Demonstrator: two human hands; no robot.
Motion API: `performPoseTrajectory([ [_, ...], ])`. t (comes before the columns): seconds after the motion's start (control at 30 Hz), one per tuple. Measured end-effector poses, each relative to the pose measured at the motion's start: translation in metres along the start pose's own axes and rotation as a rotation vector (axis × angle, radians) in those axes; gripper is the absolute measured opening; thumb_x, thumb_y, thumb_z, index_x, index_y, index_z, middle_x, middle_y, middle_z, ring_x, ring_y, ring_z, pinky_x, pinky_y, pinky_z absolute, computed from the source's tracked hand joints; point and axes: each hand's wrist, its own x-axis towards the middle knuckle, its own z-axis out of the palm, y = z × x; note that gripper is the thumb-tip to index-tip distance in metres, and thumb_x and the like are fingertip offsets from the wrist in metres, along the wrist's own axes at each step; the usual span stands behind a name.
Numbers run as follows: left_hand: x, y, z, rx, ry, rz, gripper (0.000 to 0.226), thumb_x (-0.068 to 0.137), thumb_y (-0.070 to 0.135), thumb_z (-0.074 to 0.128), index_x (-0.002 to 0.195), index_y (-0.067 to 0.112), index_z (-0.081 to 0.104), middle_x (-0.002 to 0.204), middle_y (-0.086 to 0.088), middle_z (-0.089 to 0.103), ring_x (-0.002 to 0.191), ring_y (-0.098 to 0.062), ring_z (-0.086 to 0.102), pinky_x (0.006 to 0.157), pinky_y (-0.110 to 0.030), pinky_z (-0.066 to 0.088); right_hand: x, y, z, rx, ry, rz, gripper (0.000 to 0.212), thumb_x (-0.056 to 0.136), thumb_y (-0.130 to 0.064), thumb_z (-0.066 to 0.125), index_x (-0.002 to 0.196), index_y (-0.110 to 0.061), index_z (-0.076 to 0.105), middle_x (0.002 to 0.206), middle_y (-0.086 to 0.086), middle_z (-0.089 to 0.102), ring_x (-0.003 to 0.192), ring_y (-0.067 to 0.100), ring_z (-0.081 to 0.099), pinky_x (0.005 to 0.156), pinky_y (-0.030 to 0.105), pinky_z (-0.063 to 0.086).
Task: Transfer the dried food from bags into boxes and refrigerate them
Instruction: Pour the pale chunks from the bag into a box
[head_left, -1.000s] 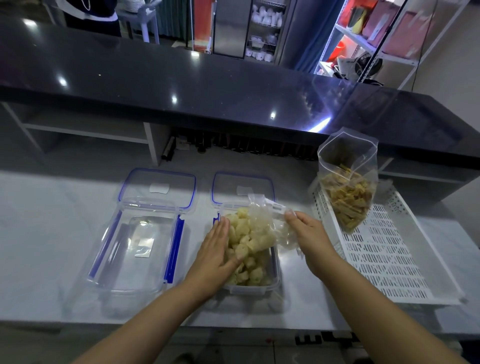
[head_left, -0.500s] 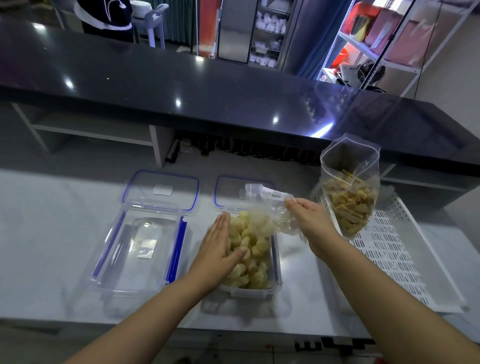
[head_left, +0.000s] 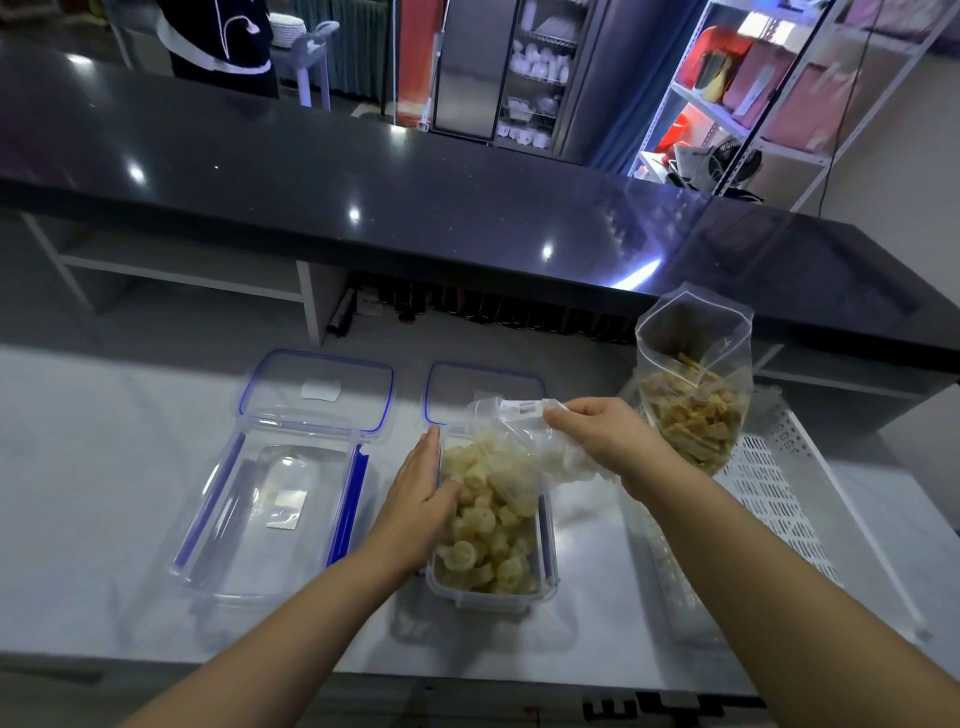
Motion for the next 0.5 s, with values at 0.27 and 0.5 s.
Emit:
performPoseTrajectory([
  [0.27, 0.003, 0.001, 0.001, -0.059, 0.015, 0.010, 0.055, 0.099, 0.030, 0.033, 0.149, 0.028, 0.012, 0.156, 0.010, 0.016, 0.142, -0.006, 0.014, 0.118, -0.033, 0.015, -0.004, -0.002, -0.004, 0.005, 0.004, -0.013, 0.020, 0.086, -0.029, 0.067, 0.084, -0.010, 0.074, 0.073, 0.007, 0.065, 0.061, 0.018, 0.056, 0.054, 0.026, 0.047],
  [0.5, 0.009, 0.006, -0.003, -0.103, 0.020, 0.011, 0.050, 0.101, 0.026, 0.030, 0.149, 0.030, 0.015, 0.156, 0.011, 0.018, 0.141, -0.003, 0.015, 0.114, -0.027, 0.014, -0.013, -0.002, -0.022, 0.053, 0.031, -0.027, 0.023, 0.087, -0.027, 0.066, 0.087, -0.006, 0.073, 0.074, 0.011, 0.067, 0.063, 0.021, 0.059, 0.060, 0.033, 0.050],
])
